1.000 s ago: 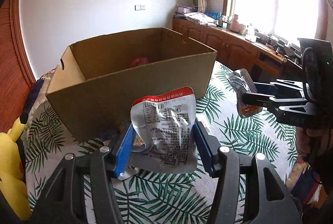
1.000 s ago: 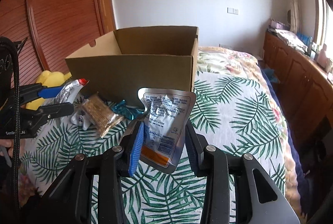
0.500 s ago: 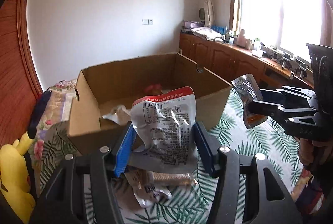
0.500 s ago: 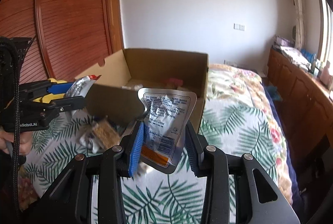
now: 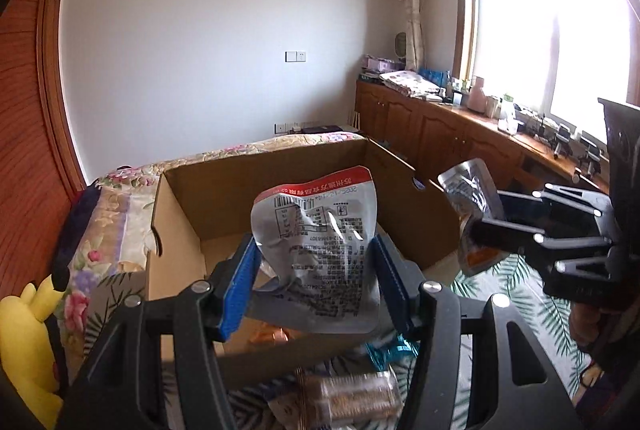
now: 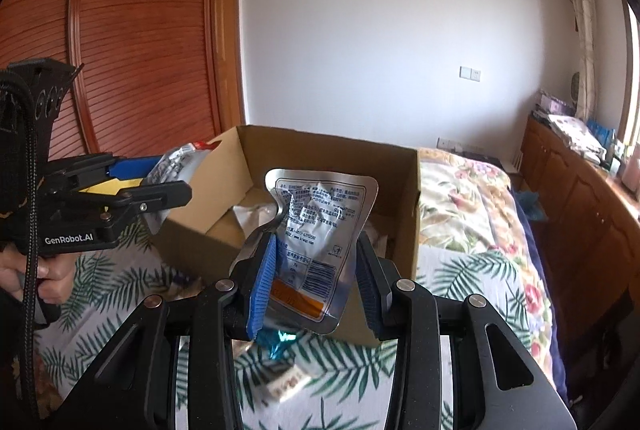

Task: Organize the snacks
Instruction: 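Carry the white bag and silver pouch over the box and release them inside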

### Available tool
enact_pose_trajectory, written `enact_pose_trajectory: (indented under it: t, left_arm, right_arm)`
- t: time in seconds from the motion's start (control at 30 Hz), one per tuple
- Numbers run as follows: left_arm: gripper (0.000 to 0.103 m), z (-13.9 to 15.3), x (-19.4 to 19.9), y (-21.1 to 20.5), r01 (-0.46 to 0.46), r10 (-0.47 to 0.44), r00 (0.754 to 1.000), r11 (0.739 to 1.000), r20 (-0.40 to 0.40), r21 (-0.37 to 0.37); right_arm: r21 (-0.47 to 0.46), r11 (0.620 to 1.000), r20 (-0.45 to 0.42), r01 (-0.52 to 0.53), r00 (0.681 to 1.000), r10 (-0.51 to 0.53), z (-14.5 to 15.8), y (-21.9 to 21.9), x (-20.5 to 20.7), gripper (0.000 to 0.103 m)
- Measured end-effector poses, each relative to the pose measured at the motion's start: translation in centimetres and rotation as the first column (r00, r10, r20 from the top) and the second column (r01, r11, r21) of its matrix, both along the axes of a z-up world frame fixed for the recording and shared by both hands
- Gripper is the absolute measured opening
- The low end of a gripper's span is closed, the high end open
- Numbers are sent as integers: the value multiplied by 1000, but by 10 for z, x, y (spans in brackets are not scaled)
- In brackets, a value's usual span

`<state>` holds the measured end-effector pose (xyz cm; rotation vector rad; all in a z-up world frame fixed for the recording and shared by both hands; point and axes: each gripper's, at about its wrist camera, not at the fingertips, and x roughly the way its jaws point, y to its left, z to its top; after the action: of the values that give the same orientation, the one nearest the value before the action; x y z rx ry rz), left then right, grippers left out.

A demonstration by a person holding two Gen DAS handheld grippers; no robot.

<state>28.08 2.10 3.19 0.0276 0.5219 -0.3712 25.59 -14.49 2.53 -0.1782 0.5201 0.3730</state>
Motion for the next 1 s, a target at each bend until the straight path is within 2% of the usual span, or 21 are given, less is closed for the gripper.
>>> enact_pose_trajectory:
  t: [0.43,1.0]
  left_arm:
    - [57,-30,51,1,-48,49,998,999,-49,23]
    - [60,-51,67,-11,-33,38,994,998,-101,49]
  right_arm:
    - [-11,1000,-2,-12,1000,12,-9,12,44,38]
    - [-35,999,-57,-1,998,-1,-34,14,76,39]
